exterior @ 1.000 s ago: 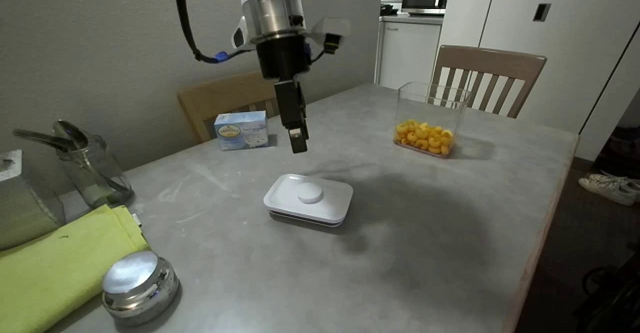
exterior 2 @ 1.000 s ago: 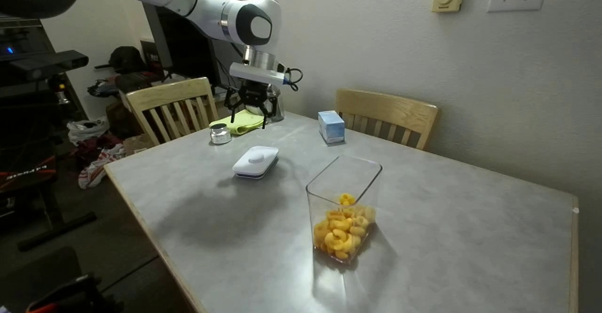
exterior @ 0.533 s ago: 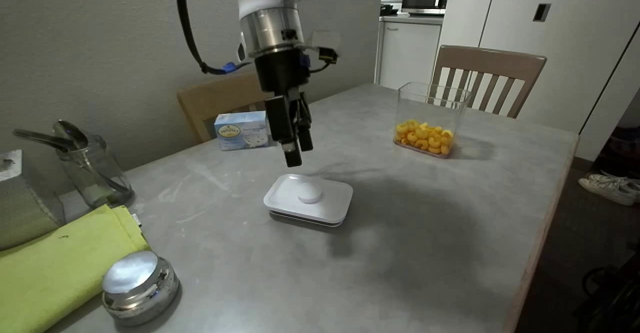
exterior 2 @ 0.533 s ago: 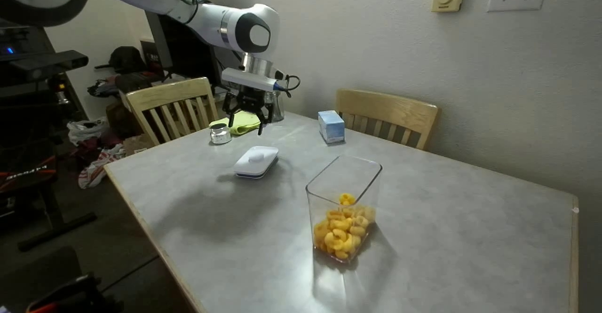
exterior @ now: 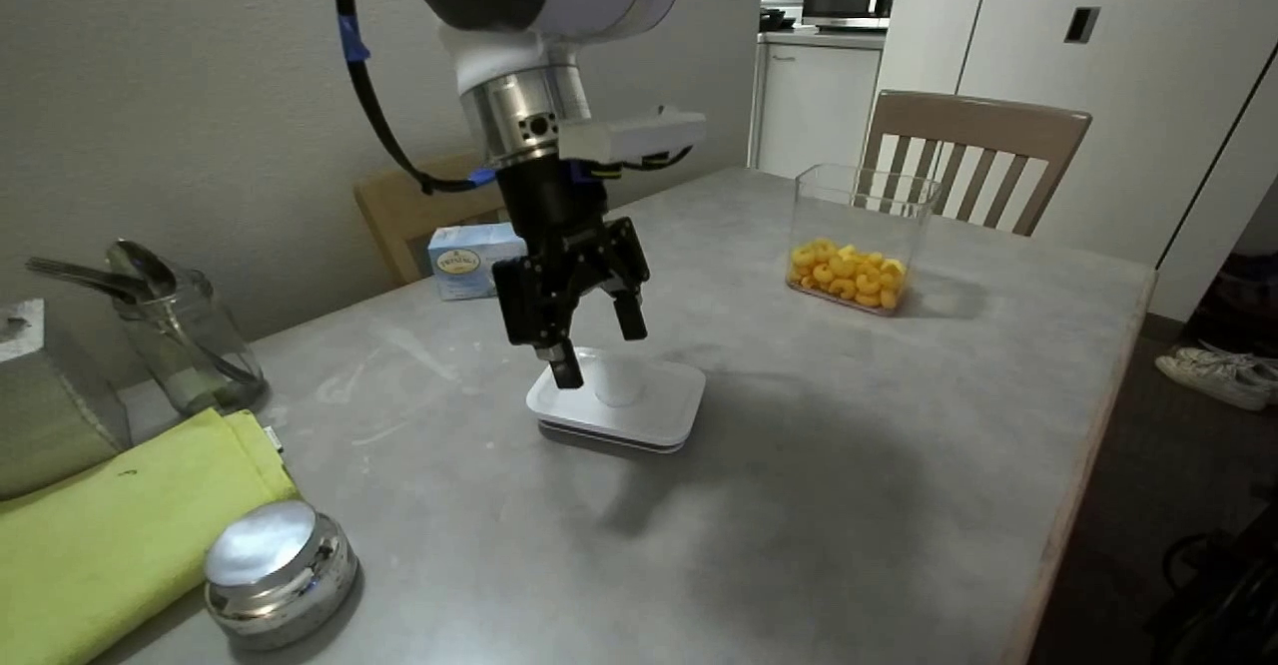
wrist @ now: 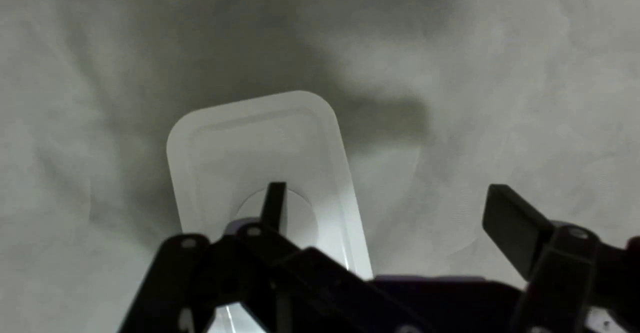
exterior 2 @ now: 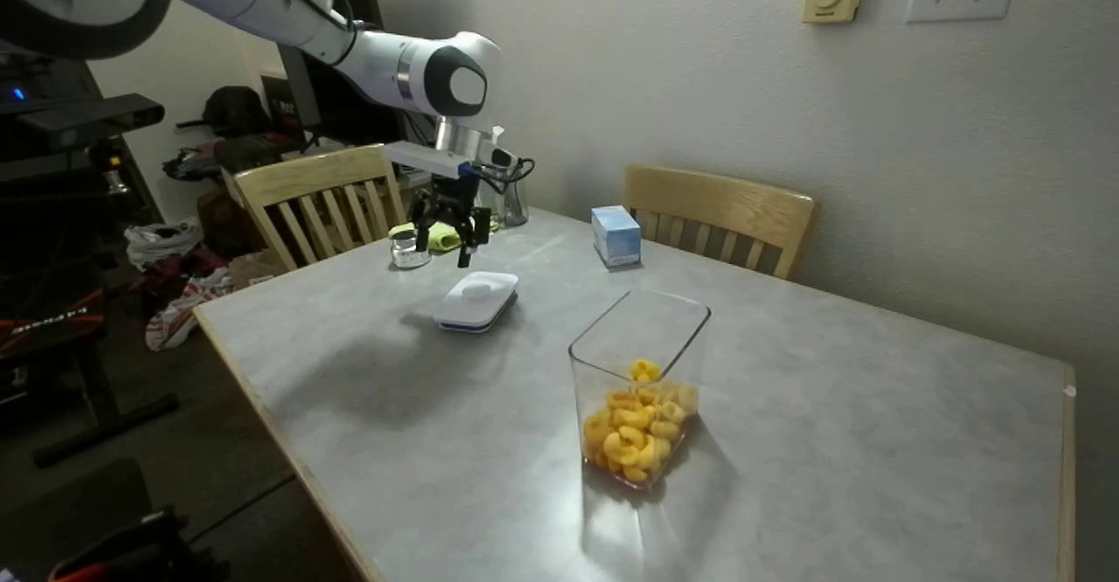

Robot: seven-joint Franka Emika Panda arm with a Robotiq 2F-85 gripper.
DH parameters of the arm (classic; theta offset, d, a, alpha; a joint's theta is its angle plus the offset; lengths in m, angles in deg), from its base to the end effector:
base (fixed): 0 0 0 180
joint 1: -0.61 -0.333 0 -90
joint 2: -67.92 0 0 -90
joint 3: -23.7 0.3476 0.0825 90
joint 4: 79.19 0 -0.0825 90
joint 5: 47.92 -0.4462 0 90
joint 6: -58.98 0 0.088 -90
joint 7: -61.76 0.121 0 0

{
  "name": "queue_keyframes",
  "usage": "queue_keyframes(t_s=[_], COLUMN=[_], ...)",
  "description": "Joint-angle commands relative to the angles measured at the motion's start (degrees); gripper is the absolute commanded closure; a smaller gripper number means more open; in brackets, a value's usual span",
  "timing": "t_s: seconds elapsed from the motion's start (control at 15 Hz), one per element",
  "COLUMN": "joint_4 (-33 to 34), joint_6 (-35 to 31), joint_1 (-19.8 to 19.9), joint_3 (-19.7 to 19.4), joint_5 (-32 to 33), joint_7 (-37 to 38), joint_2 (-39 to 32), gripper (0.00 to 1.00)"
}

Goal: Place the white lid on top of the food container

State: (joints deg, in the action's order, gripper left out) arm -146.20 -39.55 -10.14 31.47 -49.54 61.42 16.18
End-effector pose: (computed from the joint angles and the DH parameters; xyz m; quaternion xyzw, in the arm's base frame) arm 0.7624 0.2303 0.2019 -0.9725 -0.1408 0.1805 0.0422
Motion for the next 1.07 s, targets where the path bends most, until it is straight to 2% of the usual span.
queue_keyframes(t_s=[0.0,0.27,0.53,0.67,1.0], joint_4=[-5.5,-9.6,-12.3,-13.0,-14.5], joint_6=[-1.2,-5.8,-21.1,-25.6,-27.1], joint_1=[-0.7,0.0,2.5,3.6,6.7], joint_3=[-2.5,-3.1,-1.5,-1.2,1.2], joint_5=[-0.2,0.3,-1.5,-1.1,-2.6], joint_7=[7.2,6.9,1.0,-2.7,-10.4], joint_2=[2.9,4.0,3.8,3.8,4.8], gripper=[0.00,0.00,0.00,0.00,0.00])
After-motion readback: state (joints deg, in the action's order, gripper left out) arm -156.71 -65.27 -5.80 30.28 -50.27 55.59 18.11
